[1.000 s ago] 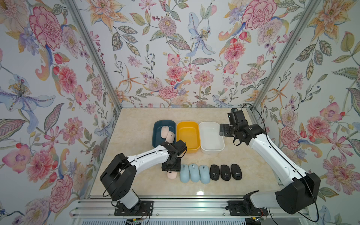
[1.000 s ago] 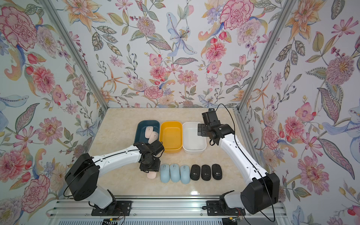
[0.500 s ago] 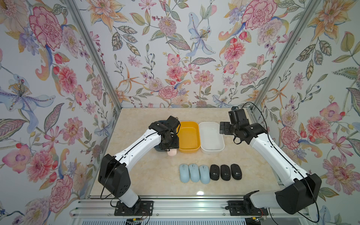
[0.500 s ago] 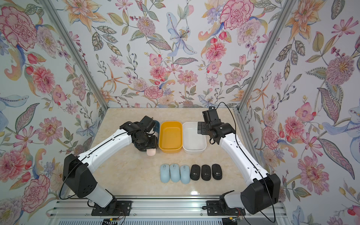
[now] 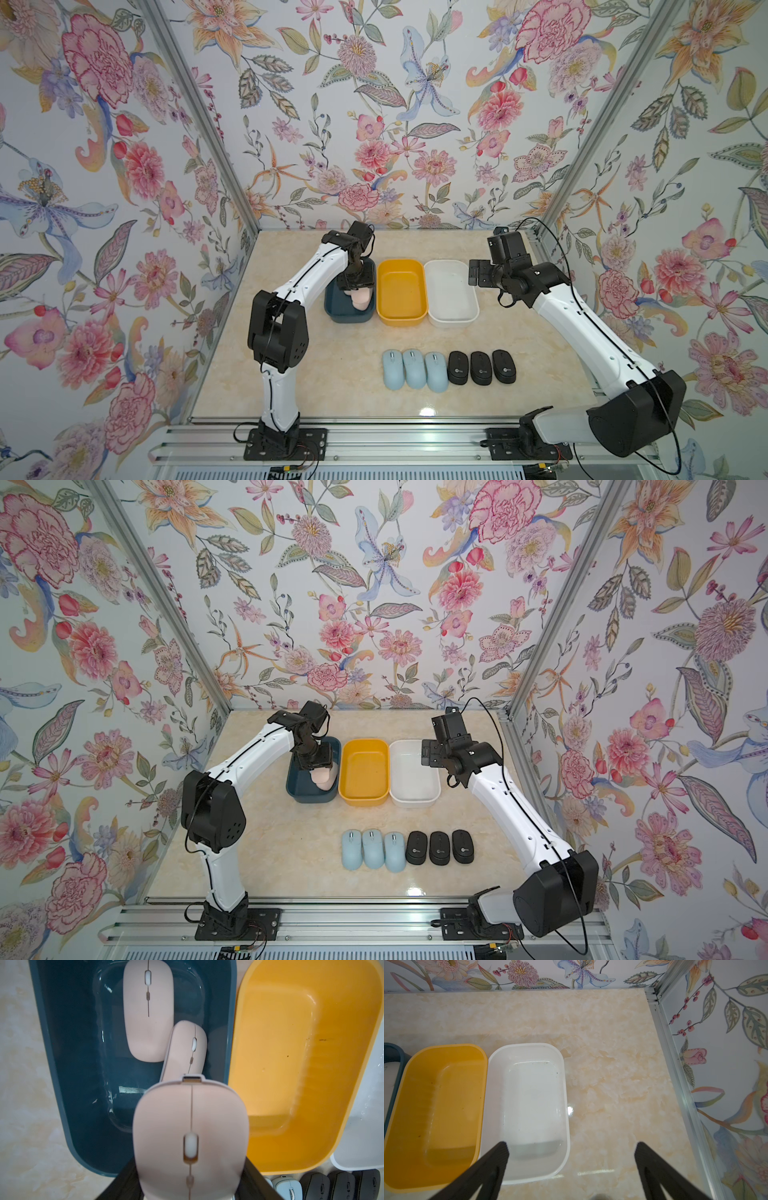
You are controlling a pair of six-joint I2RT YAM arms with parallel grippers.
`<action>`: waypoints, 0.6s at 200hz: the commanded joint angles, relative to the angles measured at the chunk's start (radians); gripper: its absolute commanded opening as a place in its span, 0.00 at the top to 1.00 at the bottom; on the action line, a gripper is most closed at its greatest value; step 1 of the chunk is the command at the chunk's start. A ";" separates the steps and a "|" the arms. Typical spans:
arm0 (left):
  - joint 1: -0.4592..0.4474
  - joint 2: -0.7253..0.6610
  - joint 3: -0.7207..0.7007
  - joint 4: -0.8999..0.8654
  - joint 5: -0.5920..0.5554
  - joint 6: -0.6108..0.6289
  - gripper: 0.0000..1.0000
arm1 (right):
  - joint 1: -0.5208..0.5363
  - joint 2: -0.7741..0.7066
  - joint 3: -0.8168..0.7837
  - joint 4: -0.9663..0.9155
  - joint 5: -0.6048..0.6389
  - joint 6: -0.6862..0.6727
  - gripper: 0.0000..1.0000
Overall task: Place the mice by color into the storage box
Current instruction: Place the mouse in the storage box.
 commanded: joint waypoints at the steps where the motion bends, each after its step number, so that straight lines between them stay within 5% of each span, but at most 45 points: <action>1: 0.032 0.065 0.064 -0.021 -0.003 0.042 0.39 | 0.007 -0.018 0.026 -0.016 0.004 0.000 0.01; 120: 0.108 0.246 0.119 -0.021 0.004 0.106 0.39 | 0.006 -0.045 -0.033 -0.032 0.027 0.015 0.01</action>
